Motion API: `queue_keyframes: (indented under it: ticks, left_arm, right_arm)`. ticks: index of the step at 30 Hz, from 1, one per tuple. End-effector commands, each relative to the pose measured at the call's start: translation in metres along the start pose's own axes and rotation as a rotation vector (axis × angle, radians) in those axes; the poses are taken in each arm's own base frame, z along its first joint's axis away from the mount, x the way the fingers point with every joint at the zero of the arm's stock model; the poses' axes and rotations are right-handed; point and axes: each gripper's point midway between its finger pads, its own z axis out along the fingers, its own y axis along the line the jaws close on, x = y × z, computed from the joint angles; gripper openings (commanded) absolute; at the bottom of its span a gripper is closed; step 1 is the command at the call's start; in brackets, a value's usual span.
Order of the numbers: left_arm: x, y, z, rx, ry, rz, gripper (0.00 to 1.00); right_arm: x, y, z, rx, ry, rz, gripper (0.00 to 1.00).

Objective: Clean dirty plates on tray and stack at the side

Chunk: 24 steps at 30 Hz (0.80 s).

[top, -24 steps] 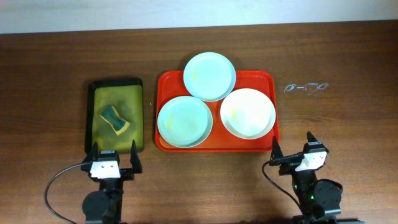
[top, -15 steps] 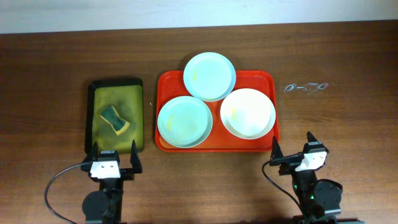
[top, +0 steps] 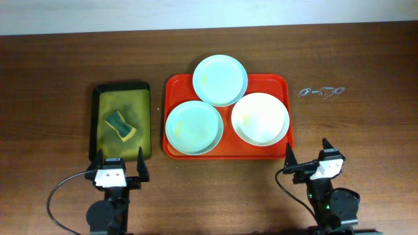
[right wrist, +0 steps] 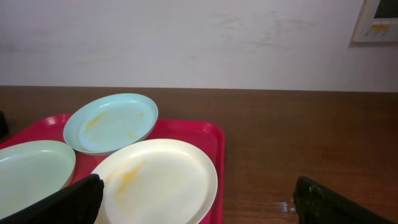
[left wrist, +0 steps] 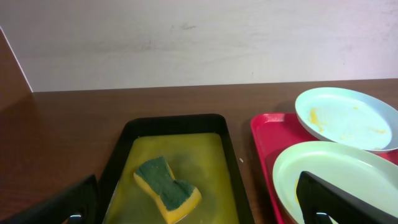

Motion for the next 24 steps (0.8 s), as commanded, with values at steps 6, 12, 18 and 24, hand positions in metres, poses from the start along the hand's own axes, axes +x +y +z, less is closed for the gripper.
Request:
queue_keyframes:
  ticks: [6,12,18,24]
  left_arm:
    - [0.000,-0.001,0.000,0.001,-0.003,0.016,0.99]
    - [-0.005,-0.032,-0.003,0.184,-0.023,-0.053,0.99]
    - [-0.091,-0.098,-0.052,0.625,-0.404,0.030,0.99]
    - [-0.156,-0.042,-0.035,0.285,-0.303,-0.055,0.99]
  right_arm:
    - [0.003,-0.002,0.000,0.011,0.005,0.012,0.98]
    - [0.003,-0.002,0.000,0.011,0.005,0.012,0.98]
    - [0.003,-0.002,0.000,0.011,0.005,0.012,0.98]
    - [0.003,-0.002,0.000,0.011,0.005,0.012,0.98]
